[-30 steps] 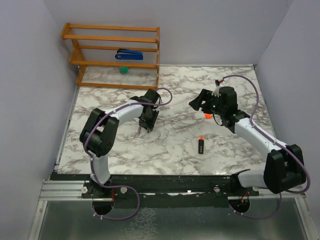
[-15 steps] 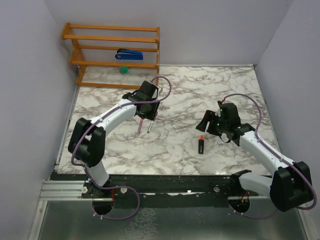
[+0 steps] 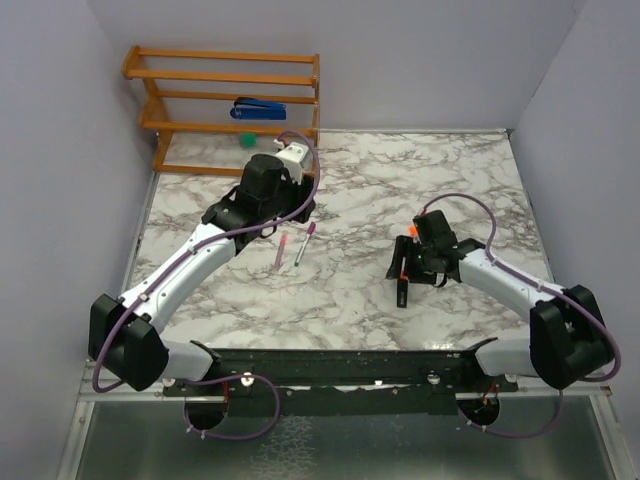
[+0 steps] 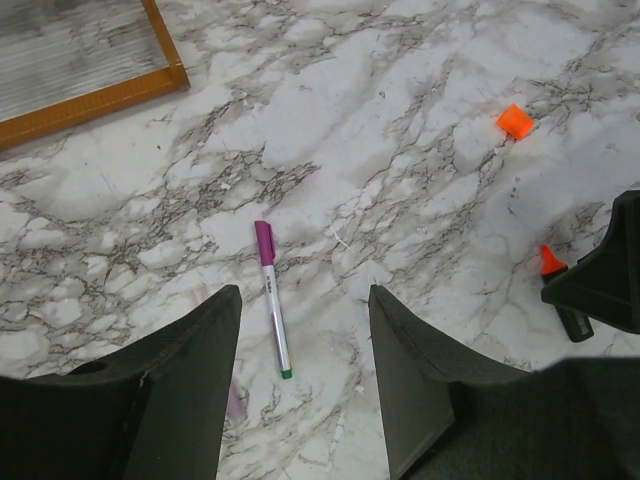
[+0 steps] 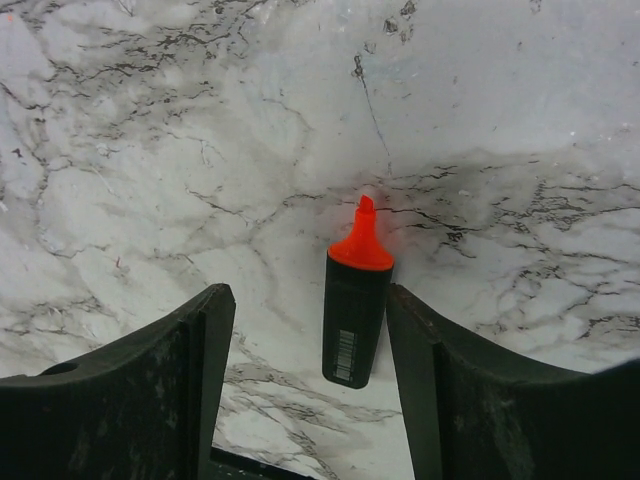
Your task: Insert the pens into the pen caps
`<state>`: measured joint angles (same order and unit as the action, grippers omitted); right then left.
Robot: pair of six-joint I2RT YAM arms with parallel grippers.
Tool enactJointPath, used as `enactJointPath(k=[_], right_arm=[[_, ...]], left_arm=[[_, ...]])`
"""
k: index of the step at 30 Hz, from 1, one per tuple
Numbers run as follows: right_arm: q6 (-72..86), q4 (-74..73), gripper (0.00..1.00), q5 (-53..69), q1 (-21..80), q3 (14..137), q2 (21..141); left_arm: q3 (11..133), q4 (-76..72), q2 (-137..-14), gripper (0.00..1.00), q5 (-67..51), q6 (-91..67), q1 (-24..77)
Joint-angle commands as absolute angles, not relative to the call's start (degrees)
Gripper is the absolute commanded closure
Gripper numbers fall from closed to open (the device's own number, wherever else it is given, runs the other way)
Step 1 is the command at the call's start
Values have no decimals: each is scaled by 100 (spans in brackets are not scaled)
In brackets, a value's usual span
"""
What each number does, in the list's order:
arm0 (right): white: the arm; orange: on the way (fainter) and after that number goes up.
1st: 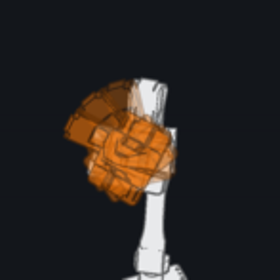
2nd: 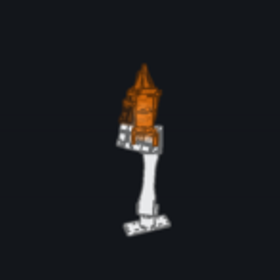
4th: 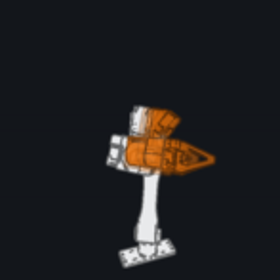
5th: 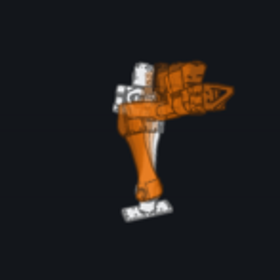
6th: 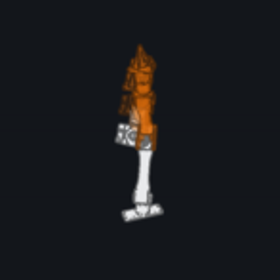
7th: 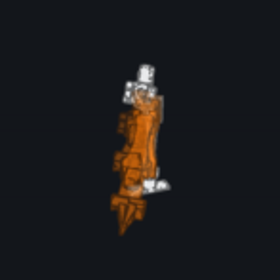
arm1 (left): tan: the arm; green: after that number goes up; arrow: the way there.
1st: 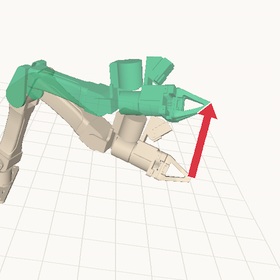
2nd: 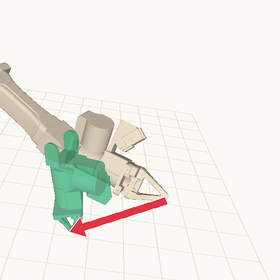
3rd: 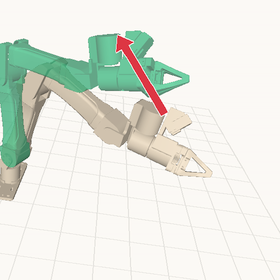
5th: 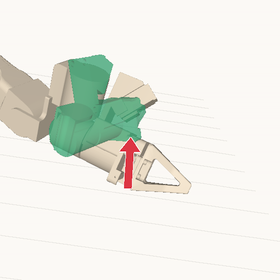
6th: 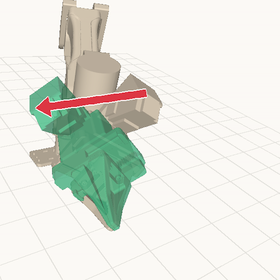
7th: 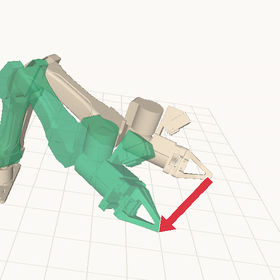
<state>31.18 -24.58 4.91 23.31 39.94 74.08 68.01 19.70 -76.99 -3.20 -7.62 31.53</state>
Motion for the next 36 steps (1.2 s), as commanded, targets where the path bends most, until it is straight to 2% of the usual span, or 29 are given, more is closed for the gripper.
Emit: enactJointPath(k=[1, 6, 18, 21, 25, 27, 36], right_arm=[[2955, -2739, 34, 53, 2417, 4237, 7785], [2955, -2781, 35, -169, 2417, 4289, 8031], [3064, -2650, 41, 138, 2434, 4264, 8287], [3093, -2704, 49, 136, 2443, 4267, 8306], [3055, -2774, 66, 97, 2476, 4257, 8374], [3022, -2809, 71, 107, 2478, 4248, 8457], [2991, -2774, 80, 97, 2488, 4337, 8515]], left_arm=[[6567, 1804, -7510, 45, -253, -639, 3164], [6444, 1770, -7390, 43, -167, -611, 3164], [6365, 1693, -7509, 43, -162, -506, 3130], [6370, 1673, -7588, 42, -154, -502, 3104], [6371, 1661, -7633, 42, -202, -534, 3077], [6302, 1637, -7619, 42, -202, -544, 3059], [6196, 1564, -7664, 42, -211, -564, 3029]])
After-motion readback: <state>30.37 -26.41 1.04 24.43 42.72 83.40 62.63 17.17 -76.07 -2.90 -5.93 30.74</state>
